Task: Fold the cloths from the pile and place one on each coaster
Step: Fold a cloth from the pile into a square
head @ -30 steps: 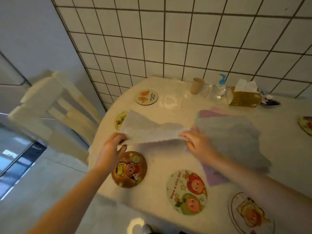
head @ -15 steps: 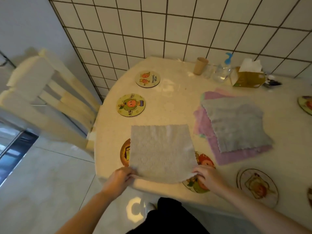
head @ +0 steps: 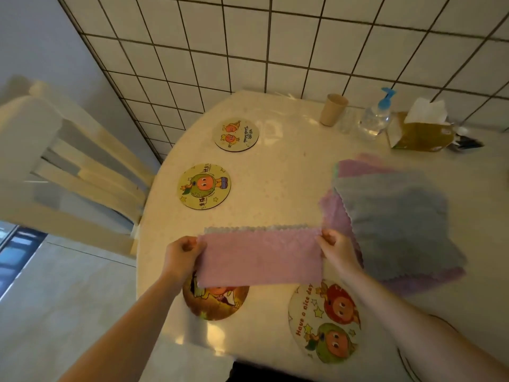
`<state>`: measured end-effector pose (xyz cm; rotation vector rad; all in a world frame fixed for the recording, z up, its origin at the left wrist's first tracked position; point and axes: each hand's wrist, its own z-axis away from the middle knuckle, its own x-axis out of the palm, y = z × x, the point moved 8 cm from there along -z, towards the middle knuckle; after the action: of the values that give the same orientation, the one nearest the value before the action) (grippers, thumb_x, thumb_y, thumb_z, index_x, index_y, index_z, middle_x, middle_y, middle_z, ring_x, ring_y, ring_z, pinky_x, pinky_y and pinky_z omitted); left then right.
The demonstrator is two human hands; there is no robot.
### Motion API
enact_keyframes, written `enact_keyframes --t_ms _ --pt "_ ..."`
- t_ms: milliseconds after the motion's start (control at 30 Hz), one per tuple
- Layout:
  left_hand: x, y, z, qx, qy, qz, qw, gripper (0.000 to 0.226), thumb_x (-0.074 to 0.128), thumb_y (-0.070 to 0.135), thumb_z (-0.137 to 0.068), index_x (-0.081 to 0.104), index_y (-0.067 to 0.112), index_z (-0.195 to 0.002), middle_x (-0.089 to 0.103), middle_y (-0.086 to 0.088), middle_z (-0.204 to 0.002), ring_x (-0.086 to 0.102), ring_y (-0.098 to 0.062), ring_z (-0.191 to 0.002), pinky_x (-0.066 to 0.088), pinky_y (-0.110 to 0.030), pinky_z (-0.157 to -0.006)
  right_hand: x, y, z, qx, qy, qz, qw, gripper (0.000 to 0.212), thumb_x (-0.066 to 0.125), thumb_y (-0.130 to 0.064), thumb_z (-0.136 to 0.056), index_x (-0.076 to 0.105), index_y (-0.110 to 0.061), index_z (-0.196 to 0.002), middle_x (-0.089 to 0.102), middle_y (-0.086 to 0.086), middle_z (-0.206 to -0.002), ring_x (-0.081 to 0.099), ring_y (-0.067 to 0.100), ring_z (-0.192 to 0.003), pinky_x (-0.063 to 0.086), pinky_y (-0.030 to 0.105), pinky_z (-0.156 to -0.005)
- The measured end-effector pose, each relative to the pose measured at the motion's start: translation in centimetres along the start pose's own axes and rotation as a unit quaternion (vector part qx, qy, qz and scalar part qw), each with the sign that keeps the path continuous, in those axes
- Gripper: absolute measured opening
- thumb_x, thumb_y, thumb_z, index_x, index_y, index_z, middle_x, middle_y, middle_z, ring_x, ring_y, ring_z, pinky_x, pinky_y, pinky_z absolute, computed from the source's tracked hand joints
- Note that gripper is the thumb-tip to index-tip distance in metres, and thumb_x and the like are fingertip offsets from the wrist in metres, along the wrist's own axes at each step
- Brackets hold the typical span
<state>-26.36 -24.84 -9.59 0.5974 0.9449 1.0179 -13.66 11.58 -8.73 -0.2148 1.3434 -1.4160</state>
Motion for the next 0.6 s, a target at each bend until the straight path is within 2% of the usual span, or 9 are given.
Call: enact_keyframes --t_ms 100,200,300,400,500,600 --pt "0.9 -0.2 -2.1 -0.012 0.02 -0.039 0.999 0.016 0.066 0.021 -0.09 0.067 0.007 -0.081 0.061 -0.01 -0.068 0.049 -0.021 -0.058 0.043 -0.033 -0.054 1.0 0.2 -2.1 0.014 -0.008 0.031 0.999 0.006 0.06 -0.018 -0.091 0.065 -0.015 -0.093 0.064 -0.004 -0.08 0.062 0.016 -0.08 0.052 0.034 -0.076" --pt "1.3 -0.2 -3.6 -0.007 0.03 -0.078 0.996 0.017 0.065 0.026 -0.09 0.066 0.012 -0.079 0.066 -0.009 -0.073 0.053 -0.022 -0.063 0.045 -0.036 -0.06 1.5 1.1 -3.5 0.025 -0.017 0.064 0.997 0.01 0.061 -0.02 -0.09 0.067 -0.012 -0.091 0.069 0.002 -0.084 0.065 0.019 -0.081 0.055 0.038 -0.076" --pt "1.5 0.5 -4.0 0.015 0.038 -0.114 0.993 0.015 0.06 0.028 -0.093 0.063 0.016 -0.085 0.066 -0.004 -0.08 0.057 -0.02 -0.069 0.042 -0.032 -0.058 1.5 1.5 -4.1 0.016 -0.002 0.093 0.996 0.015 0.06 -0.021 -0.09 0.068 -0.008 -0.093 0.07 0.005 -0.085 0.065 0.02 -0.079 0.055 0.041 -0.074" --pt "1.6 0.4 -4.0 0.029 0.04 -0.123 0.991 0.014 0.056 0.03 -0.094 0.061 0.018 -0.087 0.066 -0.002 -0.084 0.059 -0.022 -0.076 0.043 -0.032 -0.061 1.6 1.5 -4.5 0.007 0.004 0.102 0.995 0.015 0.059 -0.019 -0.091 0.067 -0.007 -0.092 0.069 0.005 -0.084 0.064 0.019 -0.077 0.053 0.035 -0.07" --pt "1.6 0.2 -3.9 0.027 0.048 -0.126 0.991 0.014 0.055 0.03 -0.095 0.06 0.018 -0.09 0.066 -0.002 -0.088 0.059 -0.024 -0.081 0.042 -0.033 -0.062 1.8 1.4 -4.7 0.012 -0.004 0.112 0.994 0.014 0.059 -0.02 -0.092 0.066 -0.008 -0.091 0.068 0.003 -0.083 0.063 0.017 -0.076 0.045 0.027 -0.065" --pt "1.9 0.7 -4.0 0.025 0.056 -0.137 0.989 0.015 0.057 0.03 -0.095 0.061 0.016 -0.091 0.064 -0.002 -0.091 0.058 -0.022 -0.083 0.039 -0.031 -0.065 2.0 1.1 -4.9 0.01 -0.009 0.127 0.992 0.012 0.06 -0.018 -0.091 0.065 -0.007 -0.088 0.067 0.003 -0.08 0.063 0.017 -0.075 0.041 0.024 -0.063"
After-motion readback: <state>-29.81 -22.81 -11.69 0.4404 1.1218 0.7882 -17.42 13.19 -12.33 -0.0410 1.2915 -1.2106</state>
